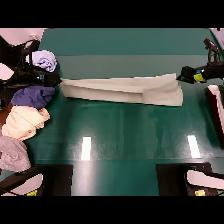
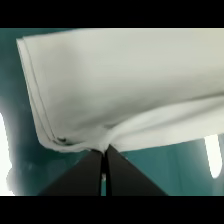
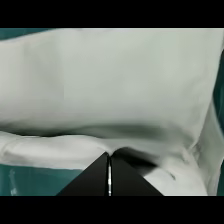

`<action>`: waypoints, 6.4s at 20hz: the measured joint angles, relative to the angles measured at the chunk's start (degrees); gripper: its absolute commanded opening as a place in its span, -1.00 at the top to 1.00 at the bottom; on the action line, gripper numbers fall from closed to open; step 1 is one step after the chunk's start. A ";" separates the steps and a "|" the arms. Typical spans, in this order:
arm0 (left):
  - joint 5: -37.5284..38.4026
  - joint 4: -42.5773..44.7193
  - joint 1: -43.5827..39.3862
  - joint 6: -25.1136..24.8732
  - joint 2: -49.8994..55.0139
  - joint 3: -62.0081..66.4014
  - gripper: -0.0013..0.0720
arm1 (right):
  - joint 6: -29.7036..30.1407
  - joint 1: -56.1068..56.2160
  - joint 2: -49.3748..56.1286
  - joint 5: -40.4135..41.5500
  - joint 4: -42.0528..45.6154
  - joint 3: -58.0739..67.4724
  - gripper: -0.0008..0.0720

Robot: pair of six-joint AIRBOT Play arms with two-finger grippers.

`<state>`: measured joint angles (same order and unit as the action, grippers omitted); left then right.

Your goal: Fold the shirts.

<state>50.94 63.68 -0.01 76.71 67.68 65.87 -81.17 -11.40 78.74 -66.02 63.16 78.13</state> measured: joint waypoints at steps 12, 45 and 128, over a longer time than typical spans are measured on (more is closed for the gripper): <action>-14.21 0.26 0.00 2.64 11.78 0.11 0.53 | 0.15 1.38 14.32 9.73 -0.22 9.68 0.91; 9.31 -5.35 0.00 6.95 13.81 0.50 0.91 | 6.80 -10.40 45.00 -25.59 -17.38 34.80 -0.24; 28.20 6.21 -5.68 5.40 20.52 50.16 0.90 | 11.19 20.85 28.48 1.68 -27.19 17.00 -0.93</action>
<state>79.13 69.89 -5.69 82.11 88.20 116.03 -69.97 9.45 107.22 -64.34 35.97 95.13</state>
